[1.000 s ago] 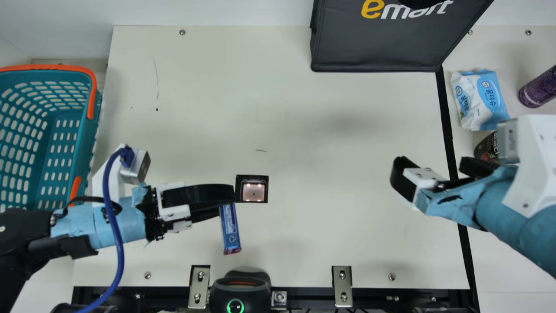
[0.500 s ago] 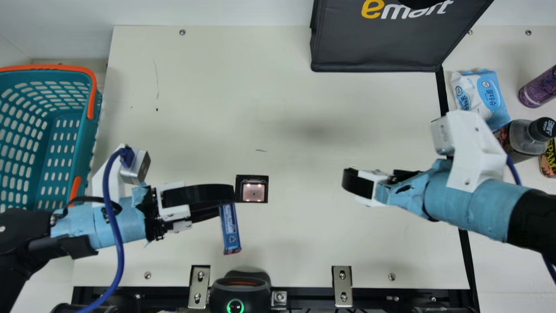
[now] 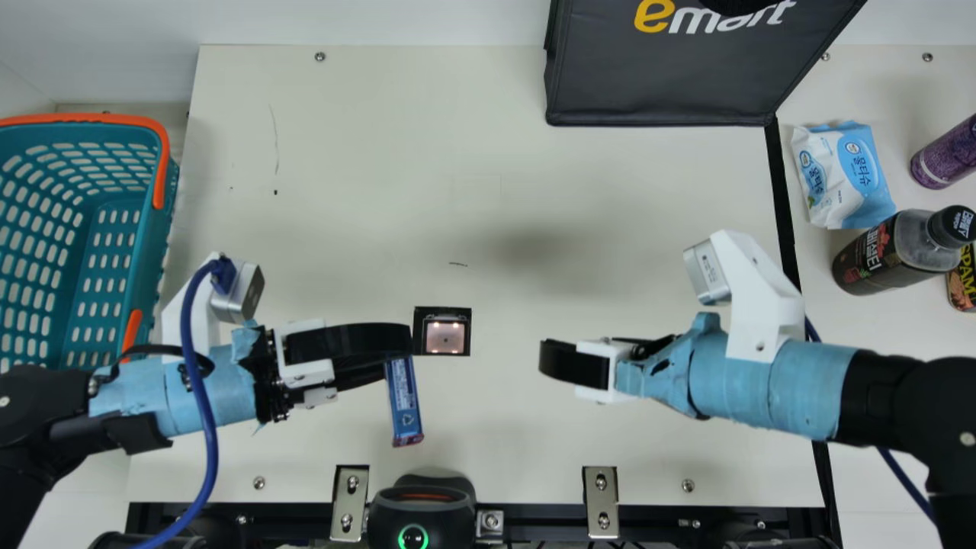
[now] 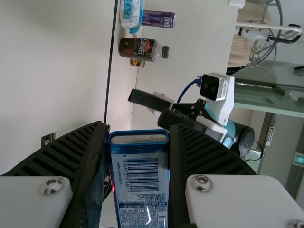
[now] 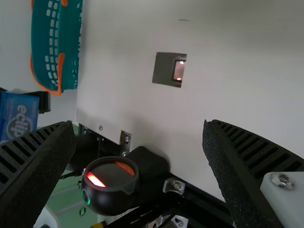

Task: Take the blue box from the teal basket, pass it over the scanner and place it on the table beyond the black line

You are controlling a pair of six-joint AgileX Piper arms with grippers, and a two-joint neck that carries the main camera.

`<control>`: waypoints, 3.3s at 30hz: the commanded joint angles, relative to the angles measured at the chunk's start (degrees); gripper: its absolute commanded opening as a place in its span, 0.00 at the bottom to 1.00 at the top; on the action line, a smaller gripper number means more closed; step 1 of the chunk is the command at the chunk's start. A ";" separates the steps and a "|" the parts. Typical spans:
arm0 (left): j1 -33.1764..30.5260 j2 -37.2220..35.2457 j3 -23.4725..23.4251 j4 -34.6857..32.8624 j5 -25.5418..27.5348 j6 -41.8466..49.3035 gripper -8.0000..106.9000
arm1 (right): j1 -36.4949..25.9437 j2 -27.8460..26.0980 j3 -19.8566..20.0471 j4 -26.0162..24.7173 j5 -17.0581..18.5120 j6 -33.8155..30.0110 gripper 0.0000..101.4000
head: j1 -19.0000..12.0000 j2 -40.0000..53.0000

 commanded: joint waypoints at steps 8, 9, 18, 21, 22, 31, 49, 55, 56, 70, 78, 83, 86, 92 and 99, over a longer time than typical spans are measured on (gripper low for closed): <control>0.00 0.00 0.00 0.00 0.00 0.00 0.00 | 3.80 -7.01 2.86 0.04 0.23 7.73 0.94 | -1.66 0.09; 0.00 0.00 0.00 0.00 0.00 0.00 0.00 | 3.54 -5.98 2.87 1.01 0.24 5.87 0.94 | -1.66 0.09; 0.00 0.00 0.00 0.00 0.00 0.00 0.00 | 3.81 -7.30 2.90 0.24 0.37 7.67 0.94 | -1.66 0.09; 0.00 0.00 0.00 0.00 0.00 0.00 0.00 | 3.81 -7.30 2.90 0.24 0.37 7.67 0.94 | -1.66 0.09; 0.00 0.00 0.00 0.00 0.00 0.00 0.00 | 3.81 -7.30 2.90 0.24 0.37 7.67 0.94 | -1.66 0.09; 0.00 0.00 0.00 0.00 0.00 0.00 0.00 | 3.77 -4.44 2.96 1.93 0.23 4.23 0.94 | -1.66 0.09; 0.00 0.00 0.00 0.00 0.00 0.00 0.00 | -1.50 0.88 9.16 17.75 0.23 -7.62 0.94 | -1.66 0.09; 0.00 0.00 0.00 0.00 0.00 0.00 0.00 | -0.78 1.13 12.27 24.35 0.23 -10.49 0.94 | -1.66 0.09; 0.00 0.00 0.00 0.00 0.00 0.00 0.00 | -0.73 1.07 12.66 25.18 0.23 -10.77 0.94 | -1.66 0.09; 0.00 0.00 0.00 0.00 0.00 0.00 0.00 | 0.71 0.20 17.23 33.32 0.23 -12.07 0.94 | -1.66 0.09; 0.00 0.00 0.00 0.00 0.00 0.00 0.00 | 2.80 0.33 18.21 35.54 0.23 -11.40 0.94 | -1.66 0.09; 0.00 0.00 0.00 0.00 0.00 0.00 0.00 | 3.90 1.05 18.22 36.15 0.23 -11.28 0.94 | -1.66 0.09; 0.00 0.00 0.00 0.00 0.00 0.00 0.00 | 4.53 1.74 17.92 36.45 0.23 -11.33 0.94 | -1.66 0.09; 0.00 0.00 0.00 0.00 0.00 0.00 0.00 | 5.70 3.28 16.79 36.99 0.23 -11.42 0.94 | -1.66 0.09; 0.00 0.00 0.00 0.00 0.00 0.00 0.00 | 6.89 5.27 15.48 37.52 0.23 -11.85 0.94 | -1.66 0.09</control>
